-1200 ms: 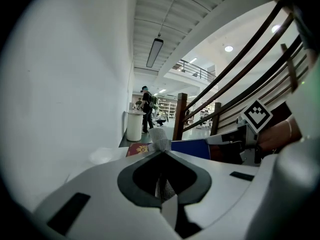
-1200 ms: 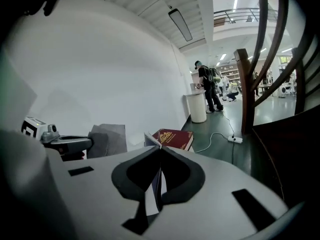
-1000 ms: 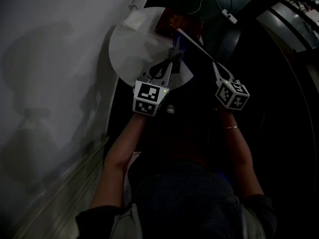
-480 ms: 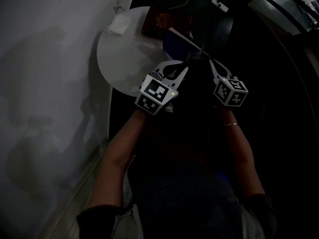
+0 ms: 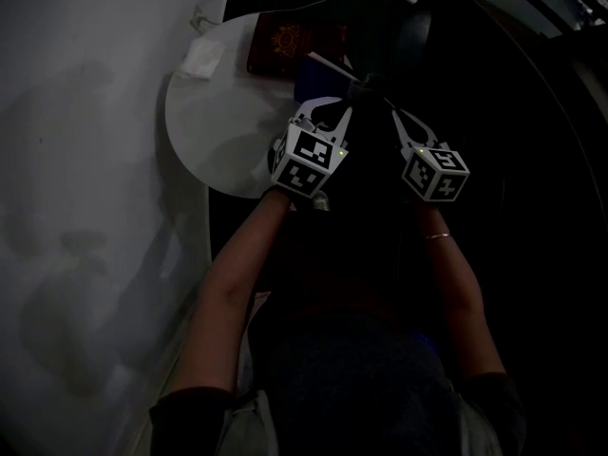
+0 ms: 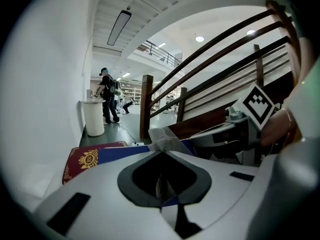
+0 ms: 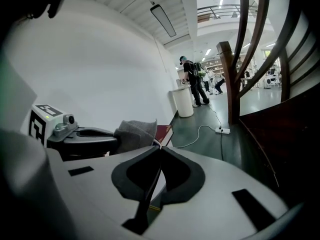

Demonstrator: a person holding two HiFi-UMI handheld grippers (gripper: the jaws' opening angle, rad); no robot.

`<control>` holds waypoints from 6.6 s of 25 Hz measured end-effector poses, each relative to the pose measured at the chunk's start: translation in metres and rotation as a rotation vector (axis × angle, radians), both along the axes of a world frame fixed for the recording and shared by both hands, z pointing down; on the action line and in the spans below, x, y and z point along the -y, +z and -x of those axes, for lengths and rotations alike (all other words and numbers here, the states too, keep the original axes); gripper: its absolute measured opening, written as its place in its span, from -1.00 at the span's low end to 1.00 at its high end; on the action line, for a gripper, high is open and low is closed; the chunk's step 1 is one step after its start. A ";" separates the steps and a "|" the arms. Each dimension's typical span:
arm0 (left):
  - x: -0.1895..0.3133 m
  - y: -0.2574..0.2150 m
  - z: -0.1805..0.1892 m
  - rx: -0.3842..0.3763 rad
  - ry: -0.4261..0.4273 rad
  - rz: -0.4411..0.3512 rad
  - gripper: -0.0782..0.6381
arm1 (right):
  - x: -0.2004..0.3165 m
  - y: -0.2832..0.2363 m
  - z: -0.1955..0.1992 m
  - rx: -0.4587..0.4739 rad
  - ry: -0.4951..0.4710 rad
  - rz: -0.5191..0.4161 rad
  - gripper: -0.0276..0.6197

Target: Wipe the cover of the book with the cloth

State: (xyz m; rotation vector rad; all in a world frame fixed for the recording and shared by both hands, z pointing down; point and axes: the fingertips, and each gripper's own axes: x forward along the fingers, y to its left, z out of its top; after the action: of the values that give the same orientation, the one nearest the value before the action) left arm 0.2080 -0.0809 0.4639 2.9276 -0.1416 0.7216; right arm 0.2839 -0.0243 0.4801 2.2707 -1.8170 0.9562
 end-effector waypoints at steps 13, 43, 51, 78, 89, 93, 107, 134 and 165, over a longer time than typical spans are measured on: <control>0.067 0.041 0.013 0.110 -0.192 -0.025 -0.71 | -0.001 0.009 -0.008 -0.012 0.008 0.023 -0.82; -0.024 -0.020 0.065 -0.083 -0.058 0.076 -0.71 | 0.003 0.000 -0.003 -0.036 -0.035 0.003 -0.82; -0.041 0.026 0.023 0.003 0.040 0.111 -0.71 | 0.003 0.001 -0.001 -0.032 -0.023 -0.001 -0.82; 0.128 0.066 0.119 0.104 -0.537 0.043 -0.71 | 0.012 0.012 -0.011 -0.024 -0.004 0.036 -0.82; 0.026 0.017 0.088 -0.008 -0.345 0.012 -0.71 | 0.015 0.013 -0.014 -0.023 -0.015 0.041 -0.82; -0.009 0.008 0.064 -0.031 -0.256 0.028 -0.71 | 0.014 0.014 -0.016 -0.003 -0.009 0.042 -0.82; -0.086 0.077 0.020 0.134 0.014 0.110 -0.71 | 0.017 0.013 -0.018 -0.031 -0.017 0.047 -0.82; 0.087 0.111 0.050 0.212 -0.330 0.098 -0.71 | 0.022 0.019 -0.019 -0.053 -0.029 0.084 -0.82; 0.118 0.025 0.196 0.059 -0.721 0.046 -0.71 | 0.044 0.063 0.056 0.065 -0.191 0.149 -0.82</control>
State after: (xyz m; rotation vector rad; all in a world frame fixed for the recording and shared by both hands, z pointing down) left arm 0.0119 -0.1988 0.4887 2.5122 -1.0887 0.6576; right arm 0.2281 -0.0681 0.5432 1.9618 -1.8775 1.1014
